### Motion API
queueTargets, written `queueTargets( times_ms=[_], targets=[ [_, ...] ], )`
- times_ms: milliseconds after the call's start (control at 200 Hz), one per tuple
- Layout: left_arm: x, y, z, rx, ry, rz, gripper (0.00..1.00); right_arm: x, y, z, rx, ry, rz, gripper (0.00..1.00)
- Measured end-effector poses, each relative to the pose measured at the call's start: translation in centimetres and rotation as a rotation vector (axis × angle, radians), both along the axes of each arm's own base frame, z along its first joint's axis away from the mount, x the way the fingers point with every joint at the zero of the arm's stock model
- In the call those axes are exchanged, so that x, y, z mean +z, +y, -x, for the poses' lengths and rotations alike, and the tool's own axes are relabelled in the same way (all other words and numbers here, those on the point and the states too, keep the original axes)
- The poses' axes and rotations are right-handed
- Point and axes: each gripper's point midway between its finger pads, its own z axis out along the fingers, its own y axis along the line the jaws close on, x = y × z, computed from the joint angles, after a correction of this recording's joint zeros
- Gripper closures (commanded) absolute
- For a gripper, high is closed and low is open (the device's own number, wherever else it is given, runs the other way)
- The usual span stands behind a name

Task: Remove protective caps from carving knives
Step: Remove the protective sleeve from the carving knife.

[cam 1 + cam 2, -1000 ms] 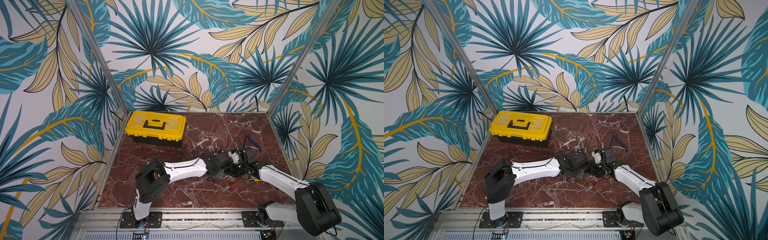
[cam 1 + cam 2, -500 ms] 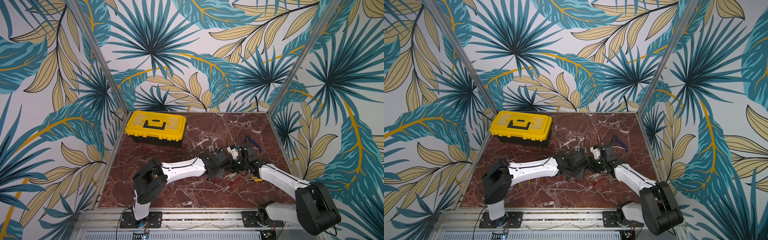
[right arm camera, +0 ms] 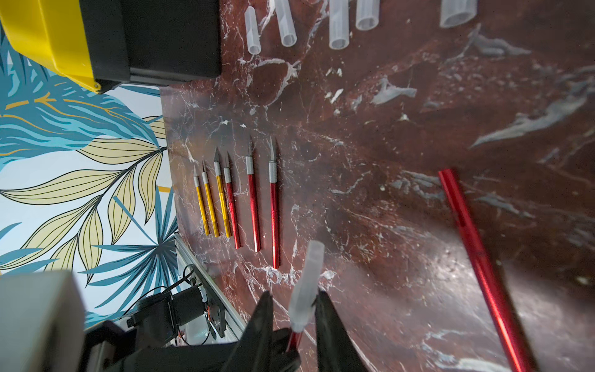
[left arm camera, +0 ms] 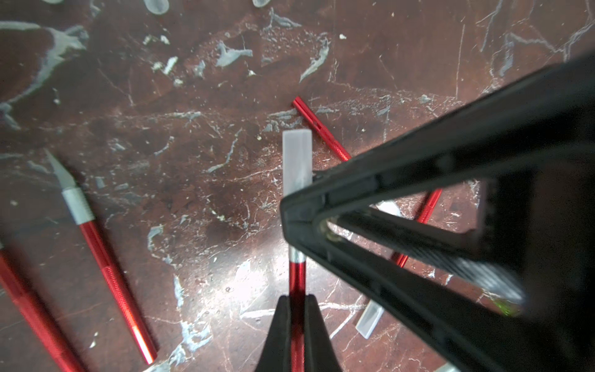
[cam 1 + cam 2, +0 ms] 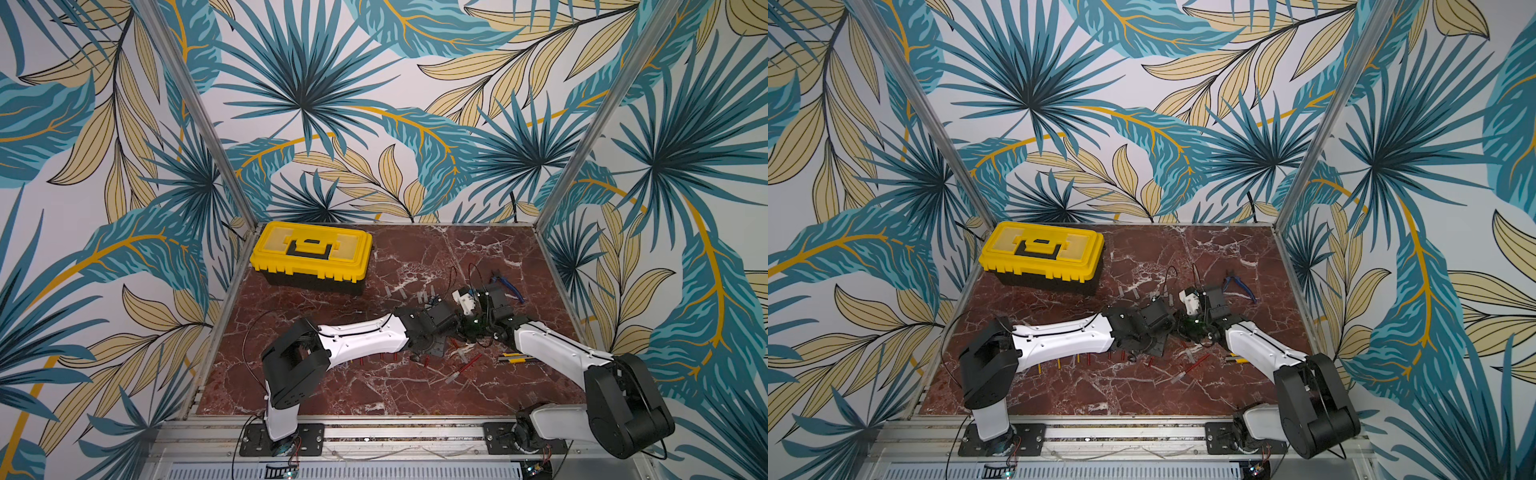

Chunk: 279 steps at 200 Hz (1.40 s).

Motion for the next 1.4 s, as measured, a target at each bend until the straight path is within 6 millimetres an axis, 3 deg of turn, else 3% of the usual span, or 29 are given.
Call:
queueTargets(
  times_ms=[250, 411, 531, 856, 1192, 1397],
  targets=[
    [0.5, 0.0, 0.1, -0.002, -0.004, 0.014, 1.0, -0.2, 0.0, -0.3, -0.003, 0.003, 0.005, 0.75],
    [0.2, 0.2, 0.2, -0.001, 0.002, 0.012, 1.0, -0.4, 0.3, -1.0, -0.01, 0.02, -0.002, 0.92],
    [-0.2, 0.5, 0.1, 0.006, 0.004, 0.004, 1.0, -0.4, 0.5, -1.4, -0.013, 0.029, -0.009, 0.98],
    [0.3, 0.7, -0.5, 0.023, -0.022, 0.021, 1.0, 0.1, 0.6, -2.5, -0.015, 0.038, -0.015, 1.0],
    [-1.2, 1.4, 1.3, 0.007, 0.045, 0.018, 1.0, 2.3, -1.6, -8.8, -0.097, -0.047, 0.002, 1.0],
    [-1.5, 1.7, 1.2, 0.028, 0.052, 0.018, 1.0, 2.1, -3.5, -10.9, -0.135, -0.067, 0.152, 1.0]
  ],
)
